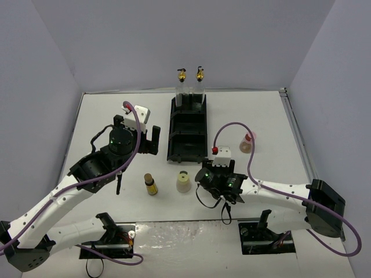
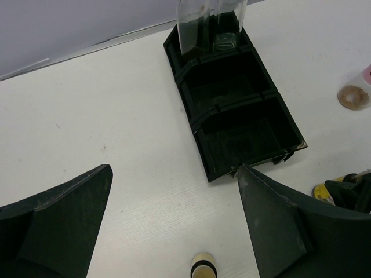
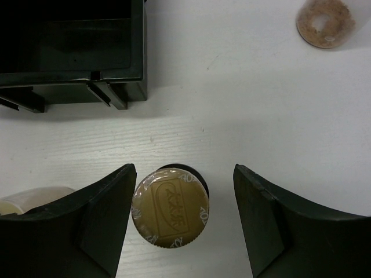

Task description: Organize the condiment bottles

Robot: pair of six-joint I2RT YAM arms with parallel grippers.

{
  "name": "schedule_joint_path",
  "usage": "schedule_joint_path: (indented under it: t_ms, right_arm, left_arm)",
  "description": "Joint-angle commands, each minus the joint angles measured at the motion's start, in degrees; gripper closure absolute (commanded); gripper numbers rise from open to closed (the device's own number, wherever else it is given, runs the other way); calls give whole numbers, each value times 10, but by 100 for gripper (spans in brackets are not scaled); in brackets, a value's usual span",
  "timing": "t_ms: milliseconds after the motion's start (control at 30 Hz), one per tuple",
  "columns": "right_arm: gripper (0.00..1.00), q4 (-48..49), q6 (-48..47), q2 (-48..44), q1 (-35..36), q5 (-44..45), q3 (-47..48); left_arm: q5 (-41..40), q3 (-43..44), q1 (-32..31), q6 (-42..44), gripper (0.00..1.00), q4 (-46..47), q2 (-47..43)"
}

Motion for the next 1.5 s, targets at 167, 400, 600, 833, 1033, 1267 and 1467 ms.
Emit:
schedule_joint_path:
  t_ms: [167,400,600,833,1033,1267,1467]
  right_arm:
    - [36,57,11,18,2,29,-14]
    - [38,71,1,22,2,39,-14]
    - [46,76,-9,34,2,44,-9]
    - [60,76,-9,43,0,38,-6]
    - [87,64,-6,33,2,37,0]
    - [100,-10,-20,-3,3,49,63]
    - [100,-67,-43,-43,2,49,156]
  left_arm:
    - [-4,17,-2,8,14,18,-16]
    - [-4,15,-2,11,14,14,-20]
    - [-4,13,-2,12,14,14,-22]
    - [-5,10,-2,14,14,13,-24]
    - [-4,6,-2,14,14,14,-25]
    - [-6,5,-2,16,14,15,-26]
    - [-8,3,-2,16,14,13,-29]
